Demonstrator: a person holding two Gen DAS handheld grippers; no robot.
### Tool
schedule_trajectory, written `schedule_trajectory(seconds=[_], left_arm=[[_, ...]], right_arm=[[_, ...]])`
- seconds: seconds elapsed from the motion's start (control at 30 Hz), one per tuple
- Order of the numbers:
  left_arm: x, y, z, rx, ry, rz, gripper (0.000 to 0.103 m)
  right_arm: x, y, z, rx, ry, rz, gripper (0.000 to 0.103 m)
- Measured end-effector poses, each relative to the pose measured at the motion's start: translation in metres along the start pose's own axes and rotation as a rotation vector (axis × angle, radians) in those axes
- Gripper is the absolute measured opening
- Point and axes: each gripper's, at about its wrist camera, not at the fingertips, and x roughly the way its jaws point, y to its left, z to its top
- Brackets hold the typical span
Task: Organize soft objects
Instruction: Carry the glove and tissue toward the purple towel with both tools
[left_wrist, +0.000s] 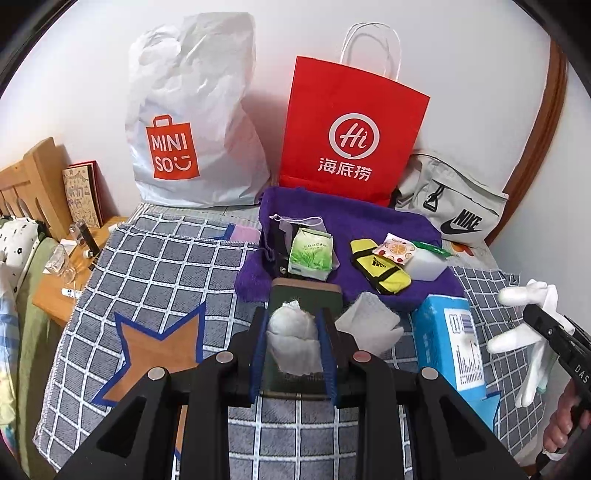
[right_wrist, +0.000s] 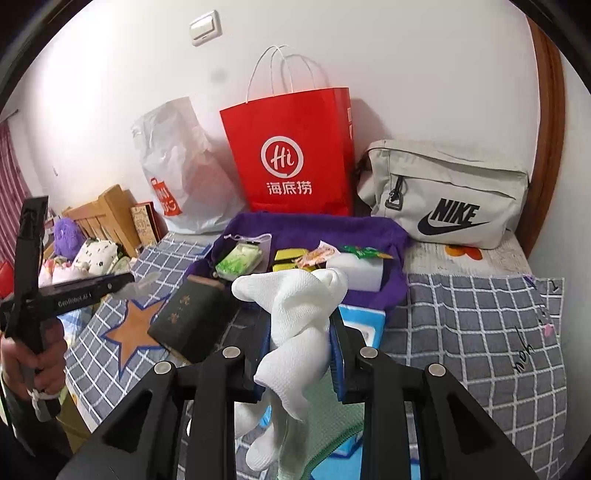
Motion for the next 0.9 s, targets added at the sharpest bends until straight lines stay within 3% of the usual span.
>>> schedule_trajectory(seconds=[0.4,0.9], left_arm=[[0.037,-0.001,0.035,0.008,0.014,0.015,0.025],[0.093,-0.020,0.101,0.094,0.021,0.055,0.025]], right_arm=[[0.044,-0.009,0.041,-0.019,-0.008,0.000,0.027],[0.103,-0.028,0.102,-0.057,-0.004,-0.033,0.027]])
